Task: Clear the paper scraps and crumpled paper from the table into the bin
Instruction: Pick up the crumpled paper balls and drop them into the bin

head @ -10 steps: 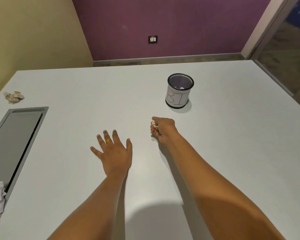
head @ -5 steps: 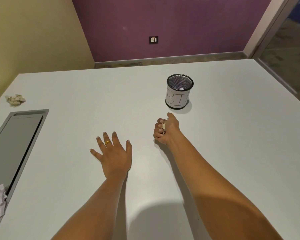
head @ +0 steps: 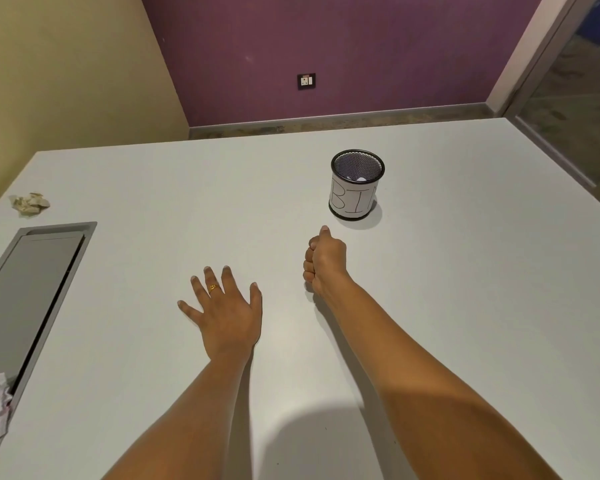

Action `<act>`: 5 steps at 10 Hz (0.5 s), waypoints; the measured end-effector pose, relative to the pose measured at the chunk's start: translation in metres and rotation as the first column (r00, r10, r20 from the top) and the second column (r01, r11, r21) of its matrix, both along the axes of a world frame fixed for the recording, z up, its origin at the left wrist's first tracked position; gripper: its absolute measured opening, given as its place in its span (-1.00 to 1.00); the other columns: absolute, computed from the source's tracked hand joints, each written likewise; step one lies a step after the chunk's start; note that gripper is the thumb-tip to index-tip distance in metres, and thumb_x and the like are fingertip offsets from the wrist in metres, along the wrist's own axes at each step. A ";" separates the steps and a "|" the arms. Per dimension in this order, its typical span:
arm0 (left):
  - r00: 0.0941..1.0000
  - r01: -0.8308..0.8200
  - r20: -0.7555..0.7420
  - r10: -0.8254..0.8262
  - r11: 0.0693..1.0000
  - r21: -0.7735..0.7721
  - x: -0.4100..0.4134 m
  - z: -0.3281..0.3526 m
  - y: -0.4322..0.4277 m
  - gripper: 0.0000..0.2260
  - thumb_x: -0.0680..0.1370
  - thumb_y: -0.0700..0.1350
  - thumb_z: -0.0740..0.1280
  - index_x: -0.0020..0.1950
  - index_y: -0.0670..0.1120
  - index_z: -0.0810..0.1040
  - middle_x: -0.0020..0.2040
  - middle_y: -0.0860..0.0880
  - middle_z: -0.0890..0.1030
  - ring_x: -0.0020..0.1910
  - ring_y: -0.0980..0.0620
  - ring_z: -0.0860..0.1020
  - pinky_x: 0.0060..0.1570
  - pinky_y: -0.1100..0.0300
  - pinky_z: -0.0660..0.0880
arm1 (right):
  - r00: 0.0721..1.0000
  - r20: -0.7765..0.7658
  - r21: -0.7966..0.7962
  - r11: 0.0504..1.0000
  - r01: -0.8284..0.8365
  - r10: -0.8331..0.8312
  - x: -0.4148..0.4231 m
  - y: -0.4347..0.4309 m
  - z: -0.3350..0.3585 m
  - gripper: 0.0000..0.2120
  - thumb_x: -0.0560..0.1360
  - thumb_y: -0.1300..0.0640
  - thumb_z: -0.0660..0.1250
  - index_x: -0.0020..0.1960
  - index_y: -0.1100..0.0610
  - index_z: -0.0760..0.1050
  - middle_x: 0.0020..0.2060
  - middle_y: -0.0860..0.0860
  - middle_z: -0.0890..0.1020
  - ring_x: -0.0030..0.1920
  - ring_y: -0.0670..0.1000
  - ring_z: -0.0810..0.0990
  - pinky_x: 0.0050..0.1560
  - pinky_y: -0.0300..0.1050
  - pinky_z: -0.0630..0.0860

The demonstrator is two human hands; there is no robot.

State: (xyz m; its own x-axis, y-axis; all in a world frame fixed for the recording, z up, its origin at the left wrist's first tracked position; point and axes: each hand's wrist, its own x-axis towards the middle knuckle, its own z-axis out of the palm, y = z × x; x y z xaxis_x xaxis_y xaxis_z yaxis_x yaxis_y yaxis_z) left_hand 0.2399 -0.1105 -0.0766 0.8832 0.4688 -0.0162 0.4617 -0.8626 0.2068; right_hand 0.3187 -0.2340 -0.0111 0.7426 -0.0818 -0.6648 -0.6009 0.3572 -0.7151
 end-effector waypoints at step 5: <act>1.000 0.003 0.020 -0.003 1.000 0.006 0.000 0.000 0.000 -0.47 0.55 0.13 0.08 0.44 -0.12 0.19 0.48 -0.21 0.21 0.49 -0.23 0.07 0.36 -0.35 0.03 | 0.709 0.468 -0.871 0.412 0.268 0.527 0.046 -0.012 0.047 -0.62 0.45 -0.07 0.30 0.08 0.18 0.33 0.00 0.06 0.46 0.03 0.11 0.43 -0.11 -0.03 0.37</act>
